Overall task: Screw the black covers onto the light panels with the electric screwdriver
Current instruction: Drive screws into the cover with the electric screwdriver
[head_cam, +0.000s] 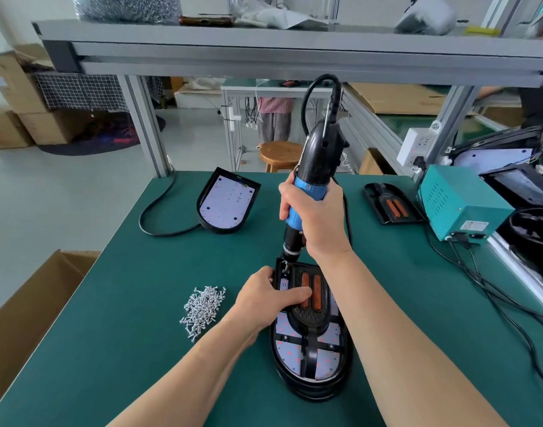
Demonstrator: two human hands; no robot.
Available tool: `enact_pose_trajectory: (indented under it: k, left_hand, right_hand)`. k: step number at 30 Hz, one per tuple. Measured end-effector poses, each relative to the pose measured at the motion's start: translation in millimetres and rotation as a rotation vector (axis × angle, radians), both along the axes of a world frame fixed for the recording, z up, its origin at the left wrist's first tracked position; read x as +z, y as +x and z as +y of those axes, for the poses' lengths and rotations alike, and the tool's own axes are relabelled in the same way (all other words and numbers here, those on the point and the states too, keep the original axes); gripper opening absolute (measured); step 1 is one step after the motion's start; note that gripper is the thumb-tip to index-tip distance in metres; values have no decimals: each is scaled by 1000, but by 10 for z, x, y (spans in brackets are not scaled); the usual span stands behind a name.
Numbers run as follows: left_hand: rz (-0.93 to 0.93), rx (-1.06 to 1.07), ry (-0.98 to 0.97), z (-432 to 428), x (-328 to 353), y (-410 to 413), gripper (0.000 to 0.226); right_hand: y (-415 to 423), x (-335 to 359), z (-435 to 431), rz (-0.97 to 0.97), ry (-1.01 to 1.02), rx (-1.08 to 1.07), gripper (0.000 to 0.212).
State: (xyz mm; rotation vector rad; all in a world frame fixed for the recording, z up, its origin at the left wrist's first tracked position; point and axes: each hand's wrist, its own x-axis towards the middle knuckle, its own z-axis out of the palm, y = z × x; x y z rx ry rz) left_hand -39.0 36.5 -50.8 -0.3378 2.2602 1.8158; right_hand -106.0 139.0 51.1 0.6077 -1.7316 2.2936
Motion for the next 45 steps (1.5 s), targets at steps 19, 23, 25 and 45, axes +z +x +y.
enact_pose_trajectory:
  k: [19,23,25,45]
  left_hand:
    - [-2,-43,-26,-11,44,5,61]
    - [4,-46,-20,-11,39,5,63]
    - [8,-41,1,-6,35,9,61]
    - [78,104,36,20,83,102,55]
  right_hand:
    - [43,573,465,-51,-178,19,13]
    - [-46,408,939,-370,-77,-195,32]
    - [-76,175,1188,-529,-88,-270,34]
    - [131,-991,1236,-488,862,-698,37]
